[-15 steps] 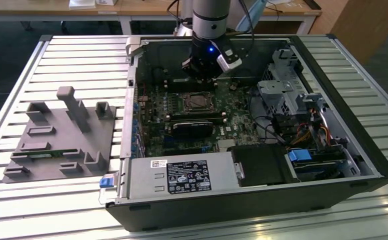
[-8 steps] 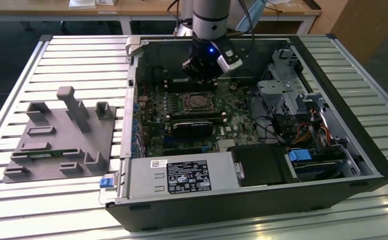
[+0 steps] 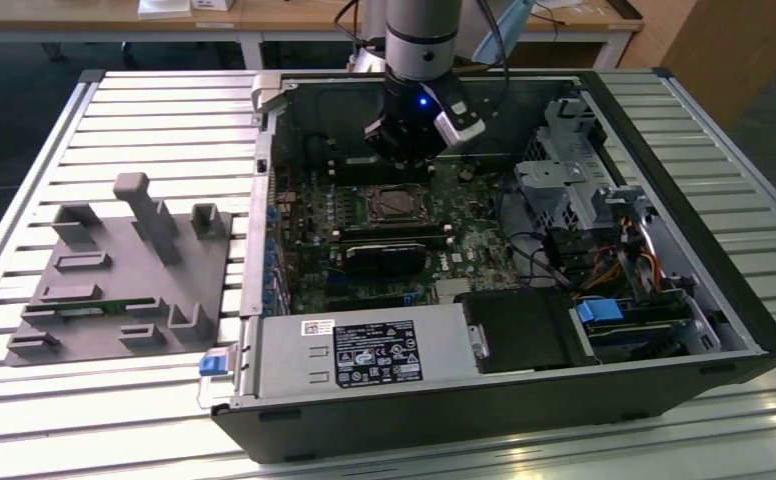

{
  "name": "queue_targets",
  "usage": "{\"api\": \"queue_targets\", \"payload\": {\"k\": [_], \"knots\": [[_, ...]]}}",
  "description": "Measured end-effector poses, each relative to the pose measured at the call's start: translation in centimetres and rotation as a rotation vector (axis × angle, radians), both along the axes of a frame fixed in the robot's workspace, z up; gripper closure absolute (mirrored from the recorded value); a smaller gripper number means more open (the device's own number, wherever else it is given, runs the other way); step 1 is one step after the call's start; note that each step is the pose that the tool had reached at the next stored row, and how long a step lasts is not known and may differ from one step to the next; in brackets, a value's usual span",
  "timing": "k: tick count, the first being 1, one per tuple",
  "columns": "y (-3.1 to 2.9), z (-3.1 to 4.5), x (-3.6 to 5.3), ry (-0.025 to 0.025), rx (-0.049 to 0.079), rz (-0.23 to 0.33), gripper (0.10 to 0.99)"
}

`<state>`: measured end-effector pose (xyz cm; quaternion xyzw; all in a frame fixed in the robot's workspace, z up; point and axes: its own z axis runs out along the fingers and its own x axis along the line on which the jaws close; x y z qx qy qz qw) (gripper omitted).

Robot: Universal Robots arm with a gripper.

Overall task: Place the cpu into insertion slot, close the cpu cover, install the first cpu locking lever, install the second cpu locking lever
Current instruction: 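Install the first cpu locking lever, then install the second cpu locking lever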

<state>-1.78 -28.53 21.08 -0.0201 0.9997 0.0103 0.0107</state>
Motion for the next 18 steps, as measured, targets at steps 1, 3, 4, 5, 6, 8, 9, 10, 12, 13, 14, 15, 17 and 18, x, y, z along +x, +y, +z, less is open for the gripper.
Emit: {"api": "queue_targets", "payload": {"k": [1,3,4,5,6,8,9,10,12,13,14,15,17,18], "knots": [[-0.03,0.0,0.0,-0.0001,0.0,0.0,0.98],[-0.07,-0.01,0.0,-0.0001,0.0,0.0,0.98],[-0.1,0.0,0.0,0.0,0.0,0.0,0.98],[-0.14,0.0,0.0,0.0,0.0,0.0,0.98],[-0.17,0.0,0.0,0.0,0.0,0.0,0.98],[-0.26,0.0,0.0,0.0,0.0,0.0,0.98],[-0.32,0.0,0.0,0.0,0.0,0.0,0.98],[-0.38,0.0,0.0,0.0,0.0,0.0,0.98],[-0.43,0.0,0.0,0.0,0.0,0.0,0.98],[-0.48,0.0,0.0,0.0,0.0,0.0,0.98],[-0.52,0.0,0.0,0.0,0.0,0.0,0.98],[-0.56,0.0,0.0,0.0,0.0,0.0,0.98],[-0.64,0.0,0.0,0.0,0.0,0.0,0.98],[-0.67,0.0,0.0,-0.0001,0.0,0.0,0.98]]}}
